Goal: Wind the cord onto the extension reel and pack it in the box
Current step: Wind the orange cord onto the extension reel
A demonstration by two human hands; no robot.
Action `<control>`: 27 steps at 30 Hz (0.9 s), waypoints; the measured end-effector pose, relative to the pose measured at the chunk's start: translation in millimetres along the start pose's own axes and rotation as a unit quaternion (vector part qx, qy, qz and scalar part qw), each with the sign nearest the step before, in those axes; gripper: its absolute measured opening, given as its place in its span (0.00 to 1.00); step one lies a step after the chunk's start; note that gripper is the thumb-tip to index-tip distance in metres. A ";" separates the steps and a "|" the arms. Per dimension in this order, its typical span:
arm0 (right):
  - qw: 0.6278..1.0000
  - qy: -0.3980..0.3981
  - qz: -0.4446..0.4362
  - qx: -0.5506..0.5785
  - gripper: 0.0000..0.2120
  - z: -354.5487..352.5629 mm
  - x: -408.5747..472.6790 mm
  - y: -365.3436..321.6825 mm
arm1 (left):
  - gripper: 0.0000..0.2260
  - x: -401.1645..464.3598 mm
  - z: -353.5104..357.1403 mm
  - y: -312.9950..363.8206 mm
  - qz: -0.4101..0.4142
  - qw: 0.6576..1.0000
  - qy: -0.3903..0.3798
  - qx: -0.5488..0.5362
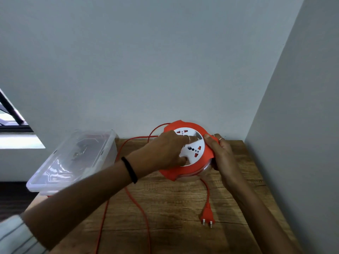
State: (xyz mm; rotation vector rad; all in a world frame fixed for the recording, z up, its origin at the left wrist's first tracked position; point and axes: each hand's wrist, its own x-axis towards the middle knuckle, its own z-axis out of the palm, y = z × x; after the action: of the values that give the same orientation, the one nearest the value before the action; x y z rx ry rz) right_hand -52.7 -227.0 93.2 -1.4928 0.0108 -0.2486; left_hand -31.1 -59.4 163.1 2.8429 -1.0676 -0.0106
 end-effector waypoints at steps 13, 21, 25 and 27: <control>0.996 -0.074 0.030 0.040 0.14 -15.1 1.1 1.6 | 0.29 -7.3 -30.9 -3.2 0.214 0.933 -0.086 0.275; 0.999 0.017 0.013 -0.038 0.11 -24.8 5.0 -0.4 | 0.24 -15.8 -4.7 -1.3 0.024 0.993 0.093 0.071; 0.999 0.022 0.004 -0.048 0.10 -22.4 5.0 -0.6 | 0.25 -6.5 13.9 10.0 -0.070 0.993 0.096 0.001; 0.998 0.017 -0.009 -0.056 0.09 -19.6 3.9 -2.5 | 0.28 -1.2 21.0 15.2 -0.081 0.994 0.077 -0.016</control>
State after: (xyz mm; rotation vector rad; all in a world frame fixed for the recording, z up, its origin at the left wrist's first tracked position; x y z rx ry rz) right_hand -52.4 -247.1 94.6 -1.6007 0.0393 -0.2908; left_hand -42.9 -72.0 143.7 2.8386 -0.7987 0.1735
